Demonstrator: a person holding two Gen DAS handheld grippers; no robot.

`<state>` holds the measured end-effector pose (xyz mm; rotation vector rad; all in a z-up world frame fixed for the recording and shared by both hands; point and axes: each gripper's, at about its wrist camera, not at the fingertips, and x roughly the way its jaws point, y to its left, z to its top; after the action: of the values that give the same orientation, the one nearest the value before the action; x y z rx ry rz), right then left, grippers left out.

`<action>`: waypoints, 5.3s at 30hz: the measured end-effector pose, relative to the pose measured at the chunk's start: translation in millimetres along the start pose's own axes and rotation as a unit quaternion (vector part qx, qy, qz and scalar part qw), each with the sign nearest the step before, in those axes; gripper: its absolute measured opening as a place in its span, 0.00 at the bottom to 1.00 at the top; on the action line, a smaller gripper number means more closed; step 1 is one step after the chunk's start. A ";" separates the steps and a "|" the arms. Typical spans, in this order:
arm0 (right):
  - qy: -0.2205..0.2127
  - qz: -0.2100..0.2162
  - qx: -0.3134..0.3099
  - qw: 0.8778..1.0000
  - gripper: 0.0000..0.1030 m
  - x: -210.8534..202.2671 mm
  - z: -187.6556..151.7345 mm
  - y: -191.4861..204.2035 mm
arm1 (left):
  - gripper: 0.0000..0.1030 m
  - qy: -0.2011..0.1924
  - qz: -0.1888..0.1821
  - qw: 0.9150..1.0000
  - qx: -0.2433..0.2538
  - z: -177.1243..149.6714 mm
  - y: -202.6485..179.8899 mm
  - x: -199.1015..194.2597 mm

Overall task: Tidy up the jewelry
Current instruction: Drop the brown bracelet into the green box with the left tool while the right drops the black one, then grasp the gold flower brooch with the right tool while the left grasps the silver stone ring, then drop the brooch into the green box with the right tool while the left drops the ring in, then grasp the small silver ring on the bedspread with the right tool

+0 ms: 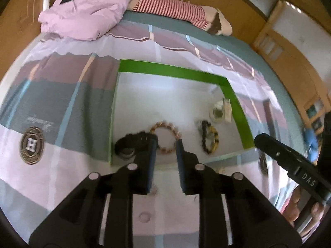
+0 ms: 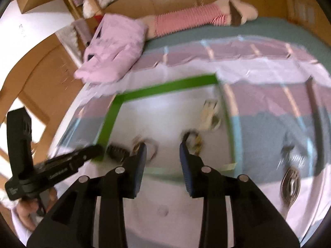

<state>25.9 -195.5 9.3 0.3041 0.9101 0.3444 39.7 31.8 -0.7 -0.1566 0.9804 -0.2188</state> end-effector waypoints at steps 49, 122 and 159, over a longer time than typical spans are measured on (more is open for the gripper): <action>0.144 -0.151 -0.065 0.976 0.23 86.0 -63.8 -0.6 | 0.20 0.121 0.131 0.984 0.009 -42.1 -3.9 78.4; 0.144 -0.107 -0.060 0.982 0.39 77.5 -49.3 2.5 | 0.20 0.028 0.057 0.998 -0.015 -17.4 6.8 3.9; 0.078 -0.023 -0.033 0.996 0.42 32.9 -25.6 11.0 | 0.42 0.062 0.055 0.995 -0.059 -26.6 21.2 9.7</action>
<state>22.1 -169.1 -24.5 0.1964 1.0546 0.3578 25.1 49.0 -27.9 -0.1978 1.1238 -0.0692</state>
